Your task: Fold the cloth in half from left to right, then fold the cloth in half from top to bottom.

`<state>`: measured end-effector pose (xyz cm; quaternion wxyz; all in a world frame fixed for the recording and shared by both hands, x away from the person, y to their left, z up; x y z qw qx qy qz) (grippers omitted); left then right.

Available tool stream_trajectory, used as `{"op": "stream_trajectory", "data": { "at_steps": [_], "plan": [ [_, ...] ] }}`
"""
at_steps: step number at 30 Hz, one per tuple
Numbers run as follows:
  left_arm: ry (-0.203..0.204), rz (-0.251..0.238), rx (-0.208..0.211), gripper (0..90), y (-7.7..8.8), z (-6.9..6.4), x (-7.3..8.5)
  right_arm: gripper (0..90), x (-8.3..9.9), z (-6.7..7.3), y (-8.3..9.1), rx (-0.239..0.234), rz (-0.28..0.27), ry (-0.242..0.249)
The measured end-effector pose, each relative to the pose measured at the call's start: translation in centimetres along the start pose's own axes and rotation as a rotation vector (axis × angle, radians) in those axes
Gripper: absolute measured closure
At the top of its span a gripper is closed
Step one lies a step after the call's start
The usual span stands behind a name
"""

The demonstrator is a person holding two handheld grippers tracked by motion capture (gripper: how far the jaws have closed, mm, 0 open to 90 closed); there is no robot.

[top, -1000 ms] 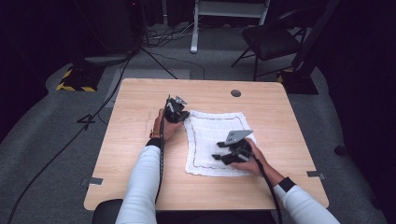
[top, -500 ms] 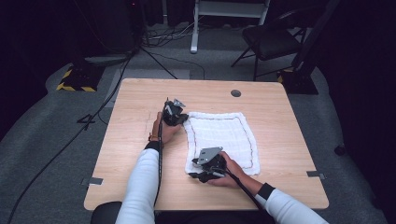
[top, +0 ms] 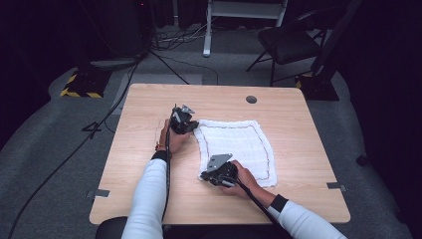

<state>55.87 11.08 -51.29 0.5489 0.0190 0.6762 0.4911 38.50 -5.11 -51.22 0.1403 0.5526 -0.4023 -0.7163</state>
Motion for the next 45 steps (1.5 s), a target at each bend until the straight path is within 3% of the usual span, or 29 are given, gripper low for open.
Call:
{"op": "stream_trajectory", "data": {
  "at_steps": [10,25,35,40,45],
  "plan": [
    [0.0,-0.001,-0.022,87.0,1.4,0.6,0.5,86.6,-0.6,1.4,0.6,-0.007,-0.037,0.044],
    [-0.012,-0.044,-0.06,87.1,5.3,1.6,1.0,86.7,-2.6,2.6,1.4,-0.009,-0.111,0.081],
    [-0.037,-0.094,-0.08,87.1,7.0,1.0,-0.8,86.7,-4.1,3.3,3.1,0.012,-0.167,0.091],
    [-0.07,-0.09,-0.069,87.1,6.6,0.2,-2.1,86.7,-4.0,2.8,5.0,0.031,-0.201,0.07],
    [-0.096,-0.087,-0.055,87.1,5.4,-0.9,-3.8,86.7,-2.6,1.5,7.0,0.061,-0.218,0.037]
  ]
}}
Point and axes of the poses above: each handheld gripper's, and its own axes: y roughly backward along the jaws, x roughly out of its underside, z roughly to its left, the point moved 3 cm from there along -y, roughly forward along the jaws, and after that the axes turned 13 degrees about -y, right-handed, at the moved point
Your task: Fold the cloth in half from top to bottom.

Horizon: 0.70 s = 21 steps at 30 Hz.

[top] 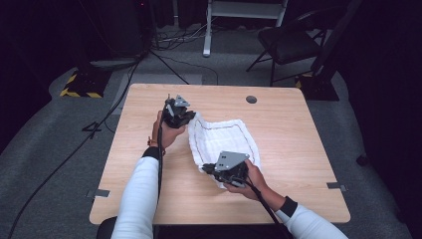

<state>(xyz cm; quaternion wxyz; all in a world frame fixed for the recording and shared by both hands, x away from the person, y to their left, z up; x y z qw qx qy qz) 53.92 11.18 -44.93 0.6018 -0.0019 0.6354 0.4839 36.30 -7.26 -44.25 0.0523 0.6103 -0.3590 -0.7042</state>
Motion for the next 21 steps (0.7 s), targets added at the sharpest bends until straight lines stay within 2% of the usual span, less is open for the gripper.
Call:
{"op": "stream_trajectory", "data": {
  "at_steps": [13,21],
  "plan": [
    [-0.042,0.015,0.032,87.0,-3.9,-2.3,-3.5,86.7,2.8,-2.7,4.4,0.075,-0.008,-0.053],
    [-0.066,0.03,0.046,87.0,-6.3,-3.7,-4.9,86.6,4.9,-4.4,6.0,0.124,0.018,-0.098]
  ]
}}
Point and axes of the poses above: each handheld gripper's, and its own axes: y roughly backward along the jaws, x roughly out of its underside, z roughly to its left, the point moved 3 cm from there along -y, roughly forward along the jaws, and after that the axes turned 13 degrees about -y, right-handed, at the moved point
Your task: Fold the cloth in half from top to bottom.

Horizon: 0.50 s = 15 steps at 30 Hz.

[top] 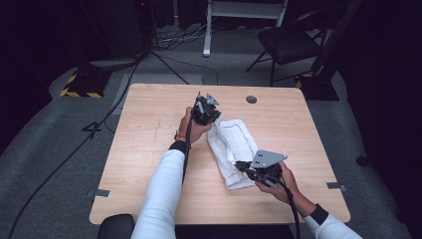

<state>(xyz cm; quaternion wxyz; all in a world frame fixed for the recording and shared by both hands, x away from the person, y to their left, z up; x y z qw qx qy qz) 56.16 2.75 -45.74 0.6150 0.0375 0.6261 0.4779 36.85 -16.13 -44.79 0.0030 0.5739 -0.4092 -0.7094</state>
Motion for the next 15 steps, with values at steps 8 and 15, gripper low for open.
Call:
{"op": "stream_trajectory", "data": {
  "at_steps": [8,15],
  "plan": [
    [-0.018,0.014,0.022,87.0,-2.2,-0.8,-1.0,86.6,1.7,-1.7,0.8,0.042,0.025,-0.033],
    [-0.041,0.001,0.042,86.7,-3.8,-2.0,-2.5,86.5,3.2,-2.6,1.9,0.074,0.052,-0.055]
  ]
}}
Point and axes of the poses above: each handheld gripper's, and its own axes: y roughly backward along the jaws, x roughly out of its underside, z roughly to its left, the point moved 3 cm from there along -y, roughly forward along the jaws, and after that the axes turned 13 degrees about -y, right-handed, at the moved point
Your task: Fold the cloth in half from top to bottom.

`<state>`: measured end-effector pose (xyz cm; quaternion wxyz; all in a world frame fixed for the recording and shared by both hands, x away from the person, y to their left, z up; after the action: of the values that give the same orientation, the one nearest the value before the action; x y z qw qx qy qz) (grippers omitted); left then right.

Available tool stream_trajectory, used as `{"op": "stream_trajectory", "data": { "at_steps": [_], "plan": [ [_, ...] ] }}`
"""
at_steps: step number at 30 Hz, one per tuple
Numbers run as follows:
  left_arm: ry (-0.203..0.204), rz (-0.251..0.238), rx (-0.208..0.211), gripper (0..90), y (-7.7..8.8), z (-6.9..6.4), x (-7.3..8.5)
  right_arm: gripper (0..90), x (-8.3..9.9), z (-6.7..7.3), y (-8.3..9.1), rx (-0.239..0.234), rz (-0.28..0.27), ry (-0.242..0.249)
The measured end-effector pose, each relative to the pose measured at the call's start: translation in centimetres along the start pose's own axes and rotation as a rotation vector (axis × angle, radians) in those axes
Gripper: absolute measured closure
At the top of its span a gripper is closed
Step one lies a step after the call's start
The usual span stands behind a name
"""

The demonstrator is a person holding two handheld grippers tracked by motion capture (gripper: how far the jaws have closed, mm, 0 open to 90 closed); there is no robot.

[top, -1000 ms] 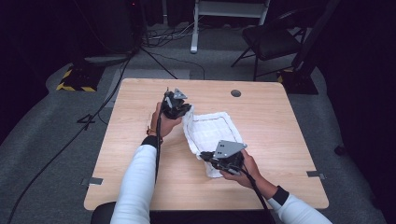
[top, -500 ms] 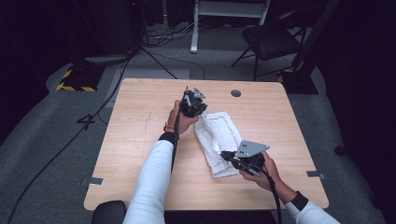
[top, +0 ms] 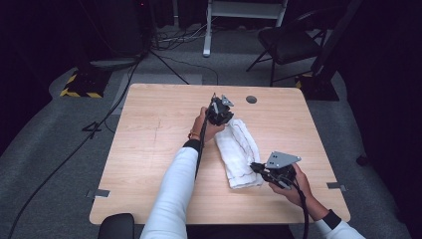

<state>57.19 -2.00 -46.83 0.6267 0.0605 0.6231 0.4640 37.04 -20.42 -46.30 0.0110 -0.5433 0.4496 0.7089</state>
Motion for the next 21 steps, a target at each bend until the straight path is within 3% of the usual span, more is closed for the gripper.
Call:
{"op": "stream_trajectory", "data": {
  "at_steps": [2,4,7,11,15,17,21],
  "plan": [
    [-0.002,0.002,-0.001,86.1,-0.4,-0.3,-0.2,86.4,0.3,-0.2,0.2,0.005,0.004,-0.004],
    [0.005,0.007,-0.013,78.9,-0.6,-0.5,-0.3,85.3,0.7,-0.5,0.4,0.013,0.007,-0.015],
    [-0.002,0.011,0.011,67.8,-0.4,-1.1,-0.4,71.5,1.5,-1.0,0.7,0.049,0.021,-0.035],
    [-0.005,-0.006,0.041,48.3,1.5,-2.4,0.2,61.4,3.1,-2.1,1.0,0.085,0.048,-0.081],
    [-0.046,0.006,0.061,33.9,3.6,-4.3,1.4,54.4,3.8,-3.2,1.3,0.085,0.041,-0.109],
    [-0.057,0.002,0.099,30.3,4.6,-5.6,1.9,52.0,3.6,-3.5,1.3,0.083,0.026,-0.109],
    [-0.121,-0.004,0.162,27.1,6.0,-8.8,3.1,50.1,3.3,-4.5,0.6,0.093,0.03,-0.097]
  ]
}}
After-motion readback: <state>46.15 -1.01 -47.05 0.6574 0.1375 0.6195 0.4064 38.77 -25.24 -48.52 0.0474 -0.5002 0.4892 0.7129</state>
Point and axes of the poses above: each handheld gripper's, and its own axes: y roughly backward along the jaws, x roughly out of its underside, z roughly to its left, the point moved 3 cm from there along -y, roughly forward along the jaws, and after that the axes turned 13 degrees about -y, right-handed, at the moved point
